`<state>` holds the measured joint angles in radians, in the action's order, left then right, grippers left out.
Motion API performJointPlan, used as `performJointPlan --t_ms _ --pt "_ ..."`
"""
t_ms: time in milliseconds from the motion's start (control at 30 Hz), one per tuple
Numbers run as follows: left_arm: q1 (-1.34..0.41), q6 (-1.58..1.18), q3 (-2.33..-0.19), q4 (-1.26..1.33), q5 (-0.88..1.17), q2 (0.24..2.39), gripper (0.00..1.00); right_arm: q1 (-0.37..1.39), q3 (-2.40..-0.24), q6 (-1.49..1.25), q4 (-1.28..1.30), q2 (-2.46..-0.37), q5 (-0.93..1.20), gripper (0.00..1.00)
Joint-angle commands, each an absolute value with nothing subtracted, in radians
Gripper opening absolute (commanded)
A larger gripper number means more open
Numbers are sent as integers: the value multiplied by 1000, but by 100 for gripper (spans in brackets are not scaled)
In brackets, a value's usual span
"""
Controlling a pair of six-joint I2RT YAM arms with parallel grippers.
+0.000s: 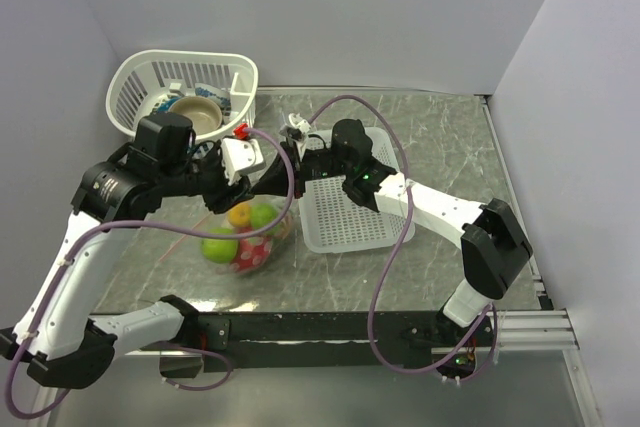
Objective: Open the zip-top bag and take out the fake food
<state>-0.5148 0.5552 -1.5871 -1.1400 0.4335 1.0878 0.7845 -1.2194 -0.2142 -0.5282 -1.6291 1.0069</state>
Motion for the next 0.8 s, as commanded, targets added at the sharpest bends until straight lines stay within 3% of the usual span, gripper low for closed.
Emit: performJointPlan --t_ms 0,167,367,600,767 --pt "-515 526 -1629 -1095 517 1115 50 782 -1262 -224 -581 -1623 1005 4" --pt "-515 519 -1623 -1075 518 1114 44 782 -1256 -222 -584 -1620 1006 4" --pt "-515 525 -1618 -1072 499 1115 24 781 -1255 -224 -586 -1620 1008 4" --pt "-515 535 -1585 -1078 473 1108 16 779 -1261 -219 -578 -1615 1006 4" --pt "-515 546 -1578 -1077 434 1101 5 770 -1261 -210 -569 -1608 999 2"
